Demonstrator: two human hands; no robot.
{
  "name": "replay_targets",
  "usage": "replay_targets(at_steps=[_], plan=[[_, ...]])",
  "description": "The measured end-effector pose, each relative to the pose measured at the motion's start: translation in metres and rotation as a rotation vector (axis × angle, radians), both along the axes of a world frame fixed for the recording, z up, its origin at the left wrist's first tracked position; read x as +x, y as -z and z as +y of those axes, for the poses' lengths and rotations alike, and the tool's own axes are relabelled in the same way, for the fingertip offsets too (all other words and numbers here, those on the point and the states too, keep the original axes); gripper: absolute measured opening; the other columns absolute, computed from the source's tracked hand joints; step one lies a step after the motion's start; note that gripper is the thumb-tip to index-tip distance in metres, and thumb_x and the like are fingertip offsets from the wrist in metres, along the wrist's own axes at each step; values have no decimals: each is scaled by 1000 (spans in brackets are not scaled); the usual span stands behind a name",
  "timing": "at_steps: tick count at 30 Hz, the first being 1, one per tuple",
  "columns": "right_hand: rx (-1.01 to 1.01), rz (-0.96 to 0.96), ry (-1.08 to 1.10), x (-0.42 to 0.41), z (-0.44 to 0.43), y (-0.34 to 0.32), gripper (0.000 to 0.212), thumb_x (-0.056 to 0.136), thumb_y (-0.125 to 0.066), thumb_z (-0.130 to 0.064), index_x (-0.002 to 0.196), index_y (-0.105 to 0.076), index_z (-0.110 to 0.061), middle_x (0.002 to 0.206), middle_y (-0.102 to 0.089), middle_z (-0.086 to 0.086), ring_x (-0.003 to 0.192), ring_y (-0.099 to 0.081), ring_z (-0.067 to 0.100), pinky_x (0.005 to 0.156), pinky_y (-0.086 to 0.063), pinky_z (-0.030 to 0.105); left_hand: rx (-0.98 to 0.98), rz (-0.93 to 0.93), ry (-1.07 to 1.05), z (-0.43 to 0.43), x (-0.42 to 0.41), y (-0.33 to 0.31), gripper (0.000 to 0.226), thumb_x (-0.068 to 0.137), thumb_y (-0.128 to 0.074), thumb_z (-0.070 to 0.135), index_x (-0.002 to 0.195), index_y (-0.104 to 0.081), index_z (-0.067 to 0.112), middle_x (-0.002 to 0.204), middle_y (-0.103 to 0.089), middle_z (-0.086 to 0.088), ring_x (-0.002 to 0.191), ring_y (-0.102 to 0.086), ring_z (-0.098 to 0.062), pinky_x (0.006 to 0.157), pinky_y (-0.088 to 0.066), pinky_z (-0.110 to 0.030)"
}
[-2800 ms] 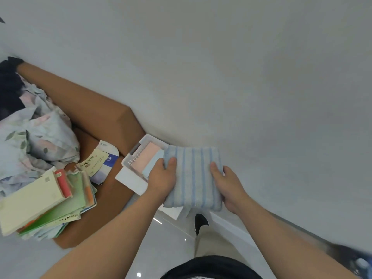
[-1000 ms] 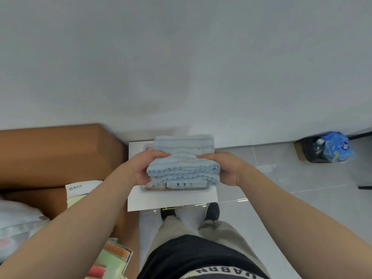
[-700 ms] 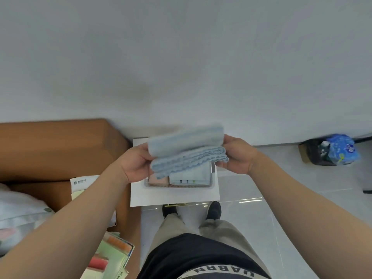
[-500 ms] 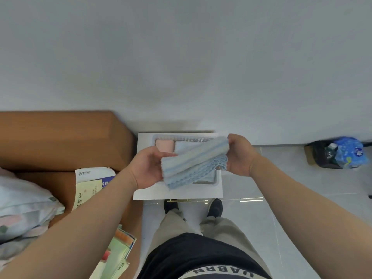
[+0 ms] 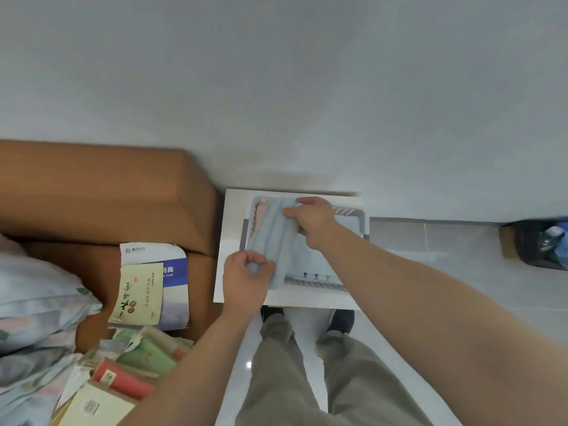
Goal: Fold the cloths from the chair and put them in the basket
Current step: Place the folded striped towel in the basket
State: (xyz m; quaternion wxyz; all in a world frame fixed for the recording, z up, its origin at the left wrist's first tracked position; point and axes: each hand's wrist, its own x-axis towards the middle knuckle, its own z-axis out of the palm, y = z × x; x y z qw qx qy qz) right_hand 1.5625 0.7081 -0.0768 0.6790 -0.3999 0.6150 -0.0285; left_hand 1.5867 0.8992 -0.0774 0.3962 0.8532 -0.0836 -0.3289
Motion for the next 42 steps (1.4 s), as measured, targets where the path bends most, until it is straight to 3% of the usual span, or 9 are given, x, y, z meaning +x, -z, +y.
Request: replay_targets(at_steps=[4, 7, 10, 15, 19, 23, 28, 31, 42], plan=[[-212, 114, -227, 32, 2, 45, 34, 79, -81, -13, 111, -70, -14, 93, -66, 0, 92, -66, 21, 81, -57, 33, 72, -73, 147, -1, 3, 28, 24, 88, -78, 18, 99, -57, 22, 121, -48, 2, 102, -48, 9, 86, -35, 2], [-328, 196, -337, 39, 4, 61, 33, 83, -77, -17, 114, -71, -11, 104, -70, 6, 101, -67, 22, 89, -56, 32, 131, -134, 252, -2, 3, 42, 25, 91, -75, 22, 104, -54, 24, 130, -41, 0, 109, -55, -17, 94, -50, -23], [-399, 252, -409, 39, 9, 74, 19, 83, -71, -19, 100, -72, -10, 88, -69, 4, 89, -67, 22, 69, -49, 26, 290, -284, 455, -4, 0, 48, 25, 94, -69, 31, 110, -52, 22, 143, -35, -6, 103, -60, -28, 86, -58, -41], [-557, 291, -546, 29, 14, 76, 43, 88, -71, -30, 127, -66, -12, 121, -70, 6, 114, -63, 23, 92, -46, 27, 434, -601, 785, -12, -3, 52, 64, 91, -69, 31, 146, -39, 22, 165, -18, -9, 150, -25, -35, 118, -36, -45], [-617, 249, -556, 22, 12, 74, 43, 89, -71, -29, 129, -64, -14, 125, -67, 4, 116, -60, 20, 90, -39, 20, 461, -446, 879, -22, 3, 64, 96, 94, -63, 18, 162, 4, 19, 171, 13, -6, 157, 5, -34, 125, -22, -42], [-894, 273, -832, 9, 9, 75, 31, 92, -67, -24, 121, -61, -16, 120, -56, 7, 106, -56, 25, 83, -44, 33, 568, -387, 1045, -22, 9, 75, 85, 102, -47, 19, 161, 15, 15, 168, 23, -9, 156, 13, -36, 126, -13, -45], [-1085, 171, -1345, 7, -4, 81, 41, 86, -62, -3, 126, -63, -14, 118, -54, 13, 103, -56, 36, 75, -46, 37, 585, -480, 1098, -28, 22, 76, 71, 101, -51, 16, 161, -15, 11, 169, -9, -14, 154, -16, -37, 113, -39, -43], [-1034, 201, -1538, 16, -10, 80, 61, 90, -59, -8, 147, -47, -24, 131, -47, 10, 115, -52, 33, 81, -46, 38, 535, -643, 1090, -35, 25, 76, 73, 79, -74, 9, 147, -46, 9, 151, -47, -16, 120, -57, -34, 87, -54, -41], [-870, 316, -1676, 34, -10, 101, 56, 103, -42, -23, 157, -28, -20, 147, -39, 14, 122, -53, 39, 78, -39, 38, 558, -302, 989, -47, 26, 99, 98, 89, -65, 12, 163, -1, 24, 171, -5, -1, 125, -49, -32, 97, -54, -43]])
